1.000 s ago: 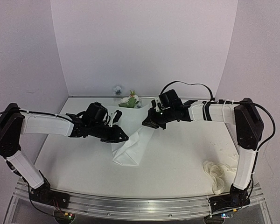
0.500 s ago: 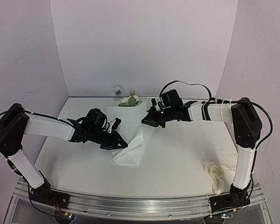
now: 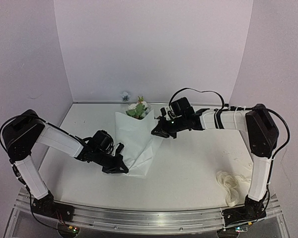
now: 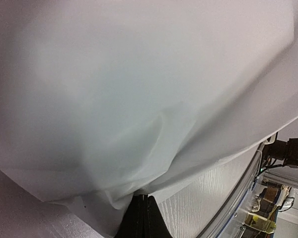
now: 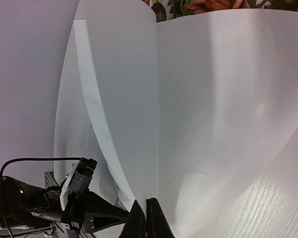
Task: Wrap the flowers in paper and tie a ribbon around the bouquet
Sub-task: Pass from the left arm to the right, then adjust the fold line on the folded wrapping paper.
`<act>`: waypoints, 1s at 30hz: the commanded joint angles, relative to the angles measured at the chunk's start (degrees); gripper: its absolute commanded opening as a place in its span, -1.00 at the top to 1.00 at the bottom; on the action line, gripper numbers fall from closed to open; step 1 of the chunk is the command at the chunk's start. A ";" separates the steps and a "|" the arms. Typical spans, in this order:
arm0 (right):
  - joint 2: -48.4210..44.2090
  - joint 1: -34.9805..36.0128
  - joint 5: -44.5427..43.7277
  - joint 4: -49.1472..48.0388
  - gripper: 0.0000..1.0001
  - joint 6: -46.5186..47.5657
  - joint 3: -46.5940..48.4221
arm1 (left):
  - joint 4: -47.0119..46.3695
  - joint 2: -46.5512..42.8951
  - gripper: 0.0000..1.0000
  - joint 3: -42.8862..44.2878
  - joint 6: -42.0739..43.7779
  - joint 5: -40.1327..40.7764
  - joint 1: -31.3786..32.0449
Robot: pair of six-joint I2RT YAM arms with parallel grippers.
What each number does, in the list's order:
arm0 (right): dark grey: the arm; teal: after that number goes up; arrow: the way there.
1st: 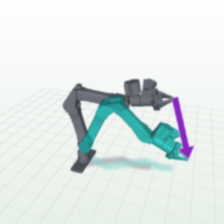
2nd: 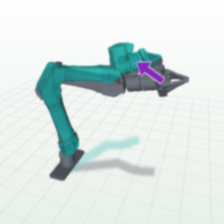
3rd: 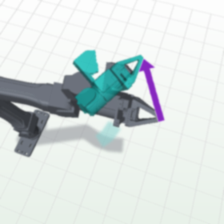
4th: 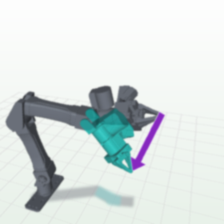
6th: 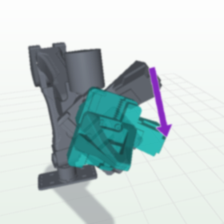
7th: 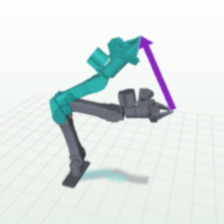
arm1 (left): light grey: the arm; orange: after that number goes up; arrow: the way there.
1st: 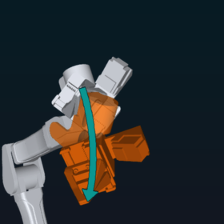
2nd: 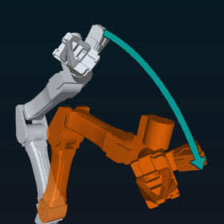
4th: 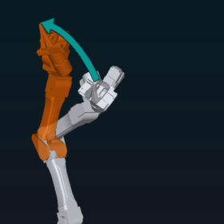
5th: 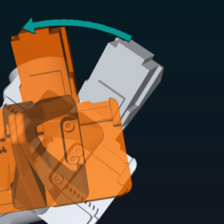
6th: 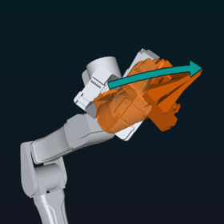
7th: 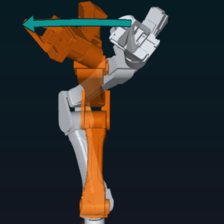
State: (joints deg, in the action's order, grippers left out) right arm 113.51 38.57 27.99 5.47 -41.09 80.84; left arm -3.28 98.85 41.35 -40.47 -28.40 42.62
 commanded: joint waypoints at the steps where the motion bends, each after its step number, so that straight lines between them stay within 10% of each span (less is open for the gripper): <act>1: 0.65 -0.16 0.22 1.12 1.00 1.59 0.44 | -0.51 -1.34 0.99 -2.42 -1.36 0.93 -0.17; 6: 0.74 -0.10 0.42 2.50 1.00 2.30 0.76 | 2.70 -6.93 0.97 -1.93 -1.77 0.98 -0.17; 16: -0.66 0.65 -1.85 8.49 1.00 -3.45 3.88 | 15.50 -20.98 0.31 1.02 0.59 21.64 0.51; 30: -1.01 1.86 -3.13 12.12 1.00 -5.05 6.55 | 16.28 -18.39 0.01 -0.83 1.21 50.55 17.12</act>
State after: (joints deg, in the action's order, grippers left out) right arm 113.51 39.94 26.37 15.28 -45.86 84.88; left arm 12.55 78.19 40.34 -40.29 12.20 57.08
